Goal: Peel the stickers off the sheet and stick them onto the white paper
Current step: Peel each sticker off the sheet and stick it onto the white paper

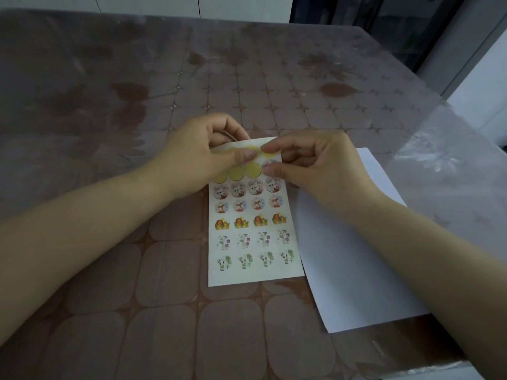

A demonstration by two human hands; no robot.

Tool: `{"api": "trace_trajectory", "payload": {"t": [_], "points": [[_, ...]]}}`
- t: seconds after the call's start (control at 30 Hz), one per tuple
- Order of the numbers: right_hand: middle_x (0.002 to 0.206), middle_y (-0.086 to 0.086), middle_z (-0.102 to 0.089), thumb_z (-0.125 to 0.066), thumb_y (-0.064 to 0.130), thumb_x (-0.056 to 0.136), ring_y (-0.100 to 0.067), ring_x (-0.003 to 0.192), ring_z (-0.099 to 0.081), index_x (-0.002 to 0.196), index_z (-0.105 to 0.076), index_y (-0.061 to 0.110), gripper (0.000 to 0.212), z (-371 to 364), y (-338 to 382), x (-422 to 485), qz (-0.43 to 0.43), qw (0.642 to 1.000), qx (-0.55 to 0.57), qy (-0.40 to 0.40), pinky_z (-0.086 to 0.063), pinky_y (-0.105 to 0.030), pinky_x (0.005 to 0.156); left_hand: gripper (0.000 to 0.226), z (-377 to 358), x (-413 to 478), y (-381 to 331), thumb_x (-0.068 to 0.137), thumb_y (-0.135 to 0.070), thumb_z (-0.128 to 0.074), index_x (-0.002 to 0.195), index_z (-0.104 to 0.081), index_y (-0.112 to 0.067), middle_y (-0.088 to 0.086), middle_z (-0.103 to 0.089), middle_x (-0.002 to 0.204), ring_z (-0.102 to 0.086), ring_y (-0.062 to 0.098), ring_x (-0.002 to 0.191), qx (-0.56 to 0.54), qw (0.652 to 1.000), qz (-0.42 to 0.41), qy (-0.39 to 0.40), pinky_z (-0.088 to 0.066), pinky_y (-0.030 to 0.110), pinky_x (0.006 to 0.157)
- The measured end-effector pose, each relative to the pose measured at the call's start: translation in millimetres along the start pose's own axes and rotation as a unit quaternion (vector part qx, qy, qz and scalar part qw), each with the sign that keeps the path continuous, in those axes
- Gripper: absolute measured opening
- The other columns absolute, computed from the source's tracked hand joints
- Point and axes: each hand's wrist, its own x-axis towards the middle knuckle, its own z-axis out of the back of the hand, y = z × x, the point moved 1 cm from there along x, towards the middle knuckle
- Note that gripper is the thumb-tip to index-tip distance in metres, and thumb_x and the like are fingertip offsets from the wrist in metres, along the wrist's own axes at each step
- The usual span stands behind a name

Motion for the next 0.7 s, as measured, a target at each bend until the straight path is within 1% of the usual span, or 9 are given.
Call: {"api": "trace_trajectory", "payload": {"t": [0.13,0.2,0.27,0.37,0.43,0.53,0.6,0.7], "points": [[0.088,-0.007,-0.072,-0.079,0.017,0.071,-0.022,0.081,-0.069,0.088,-0.072,0.028,0.022,-0.5,-0.6,0.3,-0.009,1.000,0.010,-0.023,-0.057,-0.038,0.078,0.012,0.2,1.1,0.8,0.076,-0.017,-0.072,0.083,-0.063,-0.019,-0.002,-0.072,0.070,-0.066,0.003,0.059,-0.057,0.998,0.022,0.012,-0.051,0.015,0.054],[0.085,-0.004,-0.072,-0.079,0.016,0.071,-0.019,0.079,-0.070,0.086,-0.072,0.026,0.019,-1.4,0.6,-0.2,-0.005,0.999,0.006,-0.031,-0.057,-0.036,0.075,0.016,0.2,1.3,1.4,0.073,-0.020,-0.072,0.086,-0.064,-0.018,0.003,-0.073,0.077,-0.067,0.004,0.063,-0.073,0.997,0.024,0.021,-0.052,0.015,0.056],[0.082,0.001,-0.073,-0.079,0.014,0.071,-0.016,0.076,-0.070,0.082,-0.072,0.025,0.017,-2.0,2.3,-1.1,0.001,0.999,0.009,-0.035,-0.058,-0.033,0.073,0.025,0.2,0.8,0.8,0.065,-0.028,-0.071,0.088,-0.065,-0.019,0.008,-0.073,0.083,-0.069,0.006,0.066,-0.084,0.996,0.026,0.031,-0.053,0.017,0.058],[0.080,0.008,-0.072,-0.078,0.011,0.072,-0.012,0.073,-0.070,0.078,-0.072,0.025,0.016,-2.1,4.8,-1.9,0.007,0.999,0.014,-0.030,-0.058,-0.028,0.071,0.027,0.4,0.8,0.4,0.064,-0.029,-0.069,0.088,-0.065,-0.019,0.007,-0.073,0.084,-0.070,0.008,0.068,-0.091,0.995,0.029,0.035,-0.055,0.019,0.060],[0.079,0.007,-0.072,-0.077,0.010,0.072,-0.011,0.072,-0.070,0.077,-0.072,0.024,0.015,-2.2,5.5,-1.9,0.009,1.000,0.015,-0.025,-0.058,-0.027,0.070,0.023,0.8,1.1,1.1,0.066,-0.028,-0.069,0.087,-0.065,-0.020,0.005,-0.074,0.084,-0.070,0.010,0.070,-0.086,0.995,0.031,0.035,-0.057,0.021,0.062],[0.078,0.003,-0.073,-0.077,0.009,0.072,-0.012,0.071,-0.070,0.076,-0.072,0.021,0.014,-2.9,5.7,-2.0,0.013,1.000,0.014,-0.023,-0.058,-0.026,0.068,0.013,1.2,1.7,1.8,0.075,-0.020,-0.069,0.087,-0.065,-0.021,0.005,-0.074,0.085,-0.070,0.010,0.071,-0.080,0.996,0.029,0.037,-0.057,0.021,0.064],[0.078,0.003,-0.072,-0.077,0.010,0.072,-0.012,0.071,-0.069,0.076,-0.070,0.021,0.014,-3.1,5.6,-1.8,0.016,0.999,0.017,-0.025,-0.057,-0.022,0.066,0.012,1.4,1.7,1.2,0.076,-0.018,-0.069,0.087,-0.065,-0.021,0.003,-0.075,0.081,-0.070,0.008,0.069,-0.087,0.995,0.029,0.039,-0.056,0.019,0.062],[0.080,0.002,-0.071,-0.079,0.013,0.071,-0.010,0.071,-0.068,0.081,-0.069,0.025,0.018,-2.5,5.4,-1.4,0.004,0.999,0.033,-0.033,-0.053,-0.015,0.062,0.014,1.8,1.2,-0.8,0.074,-0.019,-0.069,0.087,-0.065,-0.019,0.001,-0.074,0.076,-0.070,0.007,0.066,-0.101,0.994,0.028,0.045,-0.054,0.017,0.058]]}}
